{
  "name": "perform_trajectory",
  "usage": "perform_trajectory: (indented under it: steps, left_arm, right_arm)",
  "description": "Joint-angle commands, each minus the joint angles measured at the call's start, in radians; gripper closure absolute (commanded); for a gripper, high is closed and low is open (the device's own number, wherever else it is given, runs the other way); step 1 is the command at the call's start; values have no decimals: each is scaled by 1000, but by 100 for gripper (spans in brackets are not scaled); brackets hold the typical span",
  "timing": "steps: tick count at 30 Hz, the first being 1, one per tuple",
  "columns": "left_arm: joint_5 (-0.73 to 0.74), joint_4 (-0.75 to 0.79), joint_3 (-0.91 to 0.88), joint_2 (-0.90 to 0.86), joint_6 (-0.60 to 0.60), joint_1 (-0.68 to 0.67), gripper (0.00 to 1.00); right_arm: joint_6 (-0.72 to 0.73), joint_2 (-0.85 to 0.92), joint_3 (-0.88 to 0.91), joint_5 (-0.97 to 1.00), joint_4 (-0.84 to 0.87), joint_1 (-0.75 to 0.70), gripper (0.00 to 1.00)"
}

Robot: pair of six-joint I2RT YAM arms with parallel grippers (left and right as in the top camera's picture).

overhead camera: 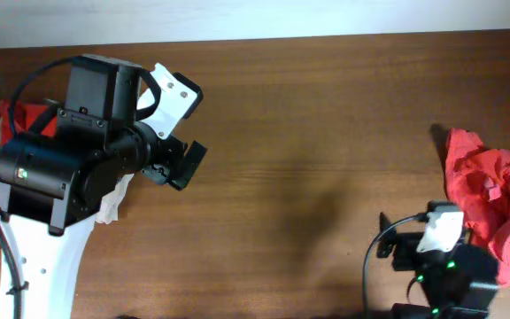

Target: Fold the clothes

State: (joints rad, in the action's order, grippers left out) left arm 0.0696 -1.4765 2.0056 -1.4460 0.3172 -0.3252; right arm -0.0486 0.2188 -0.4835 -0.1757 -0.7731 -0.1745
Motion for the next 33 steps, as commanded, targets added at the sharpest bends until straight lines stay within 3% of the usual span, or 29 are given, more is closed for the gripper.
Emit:
perform_trajectory:
  steps: [1, 10, 33]
  left_arm:
    - [-11, 2, -5, 12, -11, -4, 1]
    - [-11, 1, -5, 12, -11, -4, 1]
    - [-11, 1, -5, 12, -10, -4, 1]
  right_arm:
    - [4, -113, 128, -48, 38, -3, 1]
    - [4, -216, 318, -79, 105, -3, 1]
    - [4, -216, 319, -78, 103, -3, 1]
